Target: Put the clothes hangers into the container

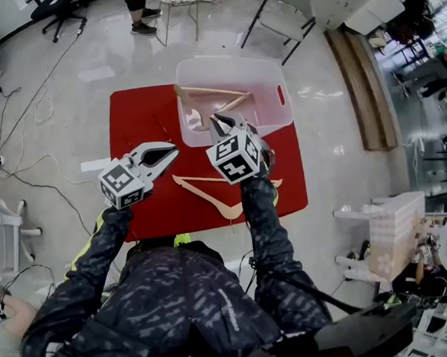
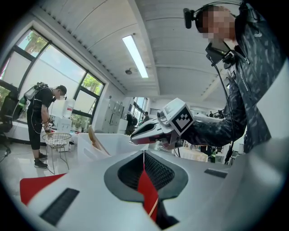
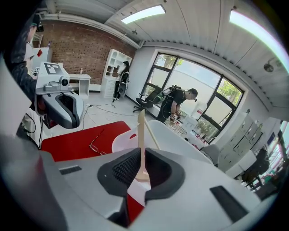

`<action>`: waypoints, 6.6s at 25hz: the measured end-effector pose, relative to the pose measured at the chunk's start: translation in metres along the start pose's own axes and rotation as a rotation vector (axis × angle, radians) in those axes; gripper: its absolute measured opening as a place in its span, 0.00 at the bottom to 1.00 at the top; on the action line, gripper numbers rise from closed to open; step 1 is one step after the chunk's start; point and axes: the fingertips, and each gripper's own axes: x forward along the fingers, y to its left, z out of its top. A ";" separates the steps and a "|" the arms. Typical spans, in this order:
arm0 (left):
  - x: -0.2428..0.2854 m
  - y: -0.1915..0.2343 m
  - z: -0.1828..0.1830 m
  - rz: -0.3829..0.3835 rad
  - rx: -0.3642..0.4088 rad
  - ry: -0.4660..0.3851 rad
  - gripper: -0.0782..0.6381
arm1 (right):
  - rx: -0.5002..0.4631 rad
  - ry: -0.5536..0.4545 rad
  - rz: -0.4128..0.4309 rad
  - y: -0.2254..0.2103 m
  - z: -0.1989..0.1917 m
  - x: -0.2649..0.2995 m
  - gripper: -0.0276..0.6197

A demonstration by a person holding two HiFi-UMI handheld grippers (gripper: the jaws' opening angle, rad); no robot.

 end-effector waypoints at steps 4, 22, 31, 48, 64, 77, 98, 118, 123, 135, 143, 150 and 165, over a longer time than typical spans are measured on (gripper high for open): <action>-0.005 0.000 0.008 -0.002 0.008 0.006 0.13 | -0.007 -0.021 0.002 0.004 0.010 -0.008 0.09; 0.005 -0.102 0.012 -0.025 0.092 -0.009 0.13 | 0.035 -0.147 0.083 0.058 -0.017 -0.117 0.06; 0.001 -0.142 0.016 -0.027 0.101 -0.035 0.13 | 0.039 -0.174 0.109 0.092 -0.031 -0.159 0.07; 0.005 -0.199 0.007 -0.038 0.100 -0.038 0.13 | 0.079 -0.162 0.117 0.136 -0.075 -0.216 0.07; 0.006 -0.212 -0.041 -0.048 0.029 0.011 0.13 | 0.148 -0.065 0.132 0.164 -0.153 -0.209 0.07; 0.004 -0.192 -0.094 -0.049 -0.018 0.054 0.13 | 0.179 -0.005 0.212 0.191 -0.180 -0.167 0.07; 0.012 -0.138 -0.172 -0.073 -0.090 0.143 0.13 | 0.200 0.207 0.401 0.220 -0.228 -0.063 0.26; 0.016 -0.086 -0.227 -0.066 -0.018 0.169 0.13 | 0.158 0.349 0.466 0.241 -0.267 0.032 0.28; 0.016 -0.085 -0.225 -0.064 -0.044 0.165 0.13 | 0.136 0.386 0.474 0.244 -0.274 0.036 0.29; 0.015 -0.078 -0.223 -0.048 -0.073 0.157 0.13 | 0.101 0.424 0.478 0.246 -0.277 0.040 0.28; 0.015 -0.076 -0.218 -0.039 -0.082 0.159 0.13 | 0.100 0.426 0.456 0.246 -0.277 0.037 0.18; 0.009 -0.074 -0.213 -0.024 -0.074 0.157 0.13 | 0.075 0.415 0.423 0.246 -0.276 0.037 0.17; 0.009 -0.069 -0.191 -0.030 -0.054 0.121 0.13 | 0.054 0.330 0.289 0.225 -0.251 0.027 0.17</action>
